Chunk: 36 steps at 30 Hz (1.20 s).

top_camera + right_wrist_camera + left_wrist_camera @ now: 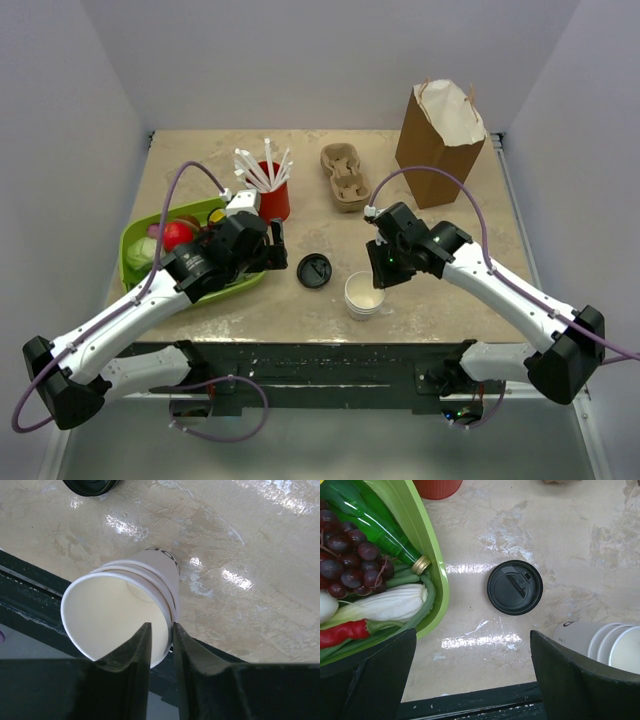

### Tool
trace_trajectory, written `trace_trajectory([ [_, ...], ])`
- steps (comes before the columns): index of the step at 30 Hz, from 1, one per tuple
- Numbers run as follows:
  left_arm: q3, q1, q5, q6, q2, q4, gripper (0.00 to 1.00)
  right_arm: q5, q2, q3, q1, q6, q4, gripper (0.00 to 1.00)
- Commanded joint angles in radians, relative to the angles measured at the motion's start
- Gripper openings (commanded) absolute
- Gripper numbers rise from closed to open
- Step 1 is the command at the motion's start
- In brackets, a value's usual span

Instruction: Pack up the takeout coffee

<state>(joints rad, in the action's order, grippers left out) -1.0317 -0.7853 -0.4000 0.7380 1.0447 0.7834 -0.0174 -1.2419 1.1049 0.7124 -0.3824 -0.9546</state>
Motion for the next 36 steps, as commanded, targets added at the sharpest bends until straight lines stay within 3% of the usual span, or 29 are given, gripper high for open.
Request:
trace_trajectory([
  [1,0.004,0.008,-0.010,-0.017,-0.026,-0.001,1.00,0.007,0.010,-0.002,0.004,-0.016,-0.003,0.22],
  [6,0.002,0.008,0.006,-0.022,-0.029,-0.004,1.00,0.000,0.016,0.019,0.004,-0.015,-0.007,0.07],
  [7,0.002,0.008,0.010,-0.025,-0.028,-0.009,1.00,-0.003,0.016,0.026,0.004,-0.013,-0.012,0.00],
  [26,0.021,0.008,0.122,-0.049,-0.014,-0.108,1.00,-0.121,0.088,0.087,0.004,-0.024,0.057,0.00],
  [36,0.235,0.008,0.530,-0.012,0.032,-0.375,1.00,-0.193,0.108,-0.016,-0.088,-0.096,0.168,0.00],
])
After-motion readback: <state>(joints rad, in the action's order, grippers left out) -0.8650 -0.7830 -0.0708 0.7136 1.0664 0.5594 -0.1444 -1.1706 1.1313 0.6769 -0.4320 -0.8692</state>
